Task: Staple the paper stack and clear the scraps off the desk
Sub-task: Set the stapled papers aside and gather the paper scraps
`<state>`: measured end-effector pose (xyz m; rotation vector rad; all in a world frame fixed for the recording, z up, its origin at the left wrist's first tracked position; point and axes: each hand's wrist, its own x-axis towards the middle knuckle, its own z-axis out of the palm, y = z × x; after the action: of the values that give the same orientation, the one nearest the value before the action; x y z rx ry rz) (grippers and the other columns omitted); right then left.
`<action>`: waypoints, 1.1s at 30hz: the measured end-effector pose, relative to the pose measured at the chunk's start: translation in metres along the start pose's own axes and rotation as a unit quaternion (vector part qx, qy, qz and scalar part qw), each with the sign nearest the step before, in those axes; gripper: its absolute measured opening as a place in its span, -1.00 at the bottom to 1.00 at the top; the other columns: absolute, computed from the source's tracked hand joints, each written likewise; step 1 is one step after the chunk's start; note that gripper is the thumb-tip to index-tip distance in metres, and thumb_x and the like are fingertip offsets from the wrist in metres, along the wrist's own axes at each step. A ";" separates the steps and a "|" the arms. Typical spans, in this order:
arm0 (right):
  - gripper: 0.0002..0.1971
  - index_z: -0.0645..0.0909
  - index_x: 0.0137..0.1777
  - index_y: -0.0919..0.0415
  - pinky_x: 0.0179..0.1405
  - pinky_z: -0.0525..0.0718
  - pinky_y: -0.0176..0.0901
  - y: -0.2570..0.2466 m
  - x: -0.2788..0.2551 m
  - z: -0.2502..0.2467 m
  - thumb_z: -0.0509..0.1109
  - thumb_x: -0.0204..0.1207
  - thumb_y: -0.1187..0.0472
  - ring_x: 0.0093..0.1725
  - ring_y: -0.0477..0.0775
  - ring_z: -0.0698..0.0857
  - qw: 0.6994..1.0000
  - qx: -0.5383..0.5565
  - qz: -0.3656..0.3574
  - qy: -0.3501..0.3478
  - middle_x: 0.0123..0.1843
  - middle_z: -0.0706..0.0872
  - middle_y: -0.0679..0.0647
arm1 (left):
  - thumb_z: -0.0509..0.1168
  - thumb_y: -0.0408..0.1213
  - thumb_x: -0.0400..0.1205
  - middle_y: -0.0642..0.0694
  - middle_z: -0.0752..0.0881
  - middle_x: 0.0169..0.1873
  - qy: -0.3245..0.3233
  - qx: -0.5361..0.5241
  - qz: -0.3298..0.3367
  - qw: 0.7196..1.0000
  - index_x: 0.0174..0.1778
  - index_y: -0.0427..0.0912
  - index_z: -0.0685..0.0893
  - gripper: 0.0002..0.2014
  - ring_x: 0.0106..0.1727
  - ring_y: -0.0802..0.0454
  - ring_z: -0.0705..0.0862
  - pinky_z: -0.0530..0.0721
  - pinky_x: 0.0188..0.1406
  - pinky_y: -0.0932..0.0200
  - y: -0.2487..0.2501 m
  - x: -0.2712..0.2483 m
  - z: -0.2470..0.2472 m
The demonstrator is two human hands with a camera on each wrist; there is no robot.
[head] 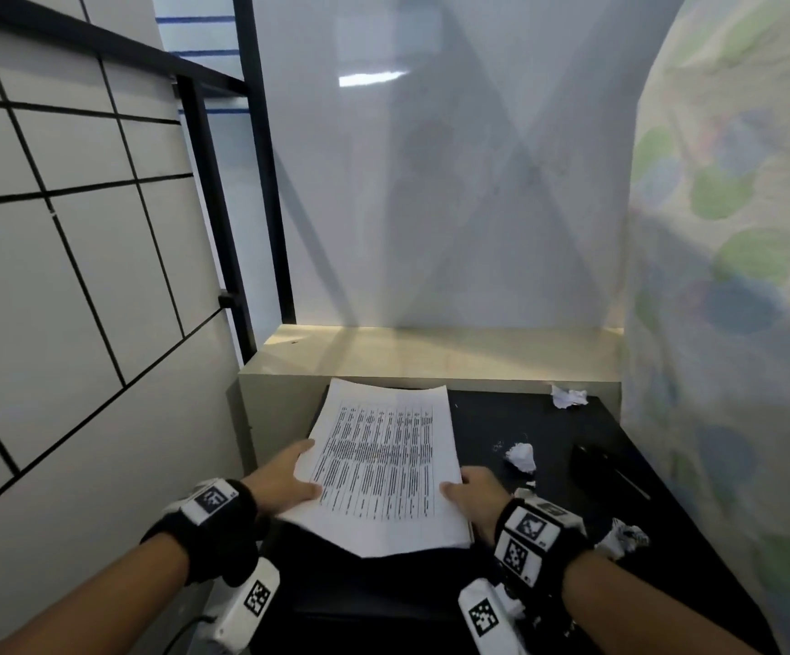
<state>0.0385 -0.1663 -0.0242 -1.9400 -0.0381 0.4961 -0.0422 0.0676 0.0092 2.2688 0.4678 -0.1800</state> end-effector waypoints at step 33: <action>-0.03 0.29 0.48 -0.21 0.38 0.50 -0.16 0.053 -0.086 -0.163 0.70 0.08 0.08 0.38 0.06 0.44 0.882 -0.463 -0.061 -0.064 0.38 0.31 0.02 | 0.56 0.23 0.17 -0.16 0.19 0.40 -0.183 0.333 0.236 0.894 0.55 0.13 0.15 0.07 0.38 -0.29 0.49 0.59 0.35 -0.22 0.142 -0.044 0.162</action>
<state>0.0074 -0.3522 0.0106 -2.8075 -0.5722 0.5755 -0.0246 -0.1512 0.0097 2.8380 -0.4203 -0.5728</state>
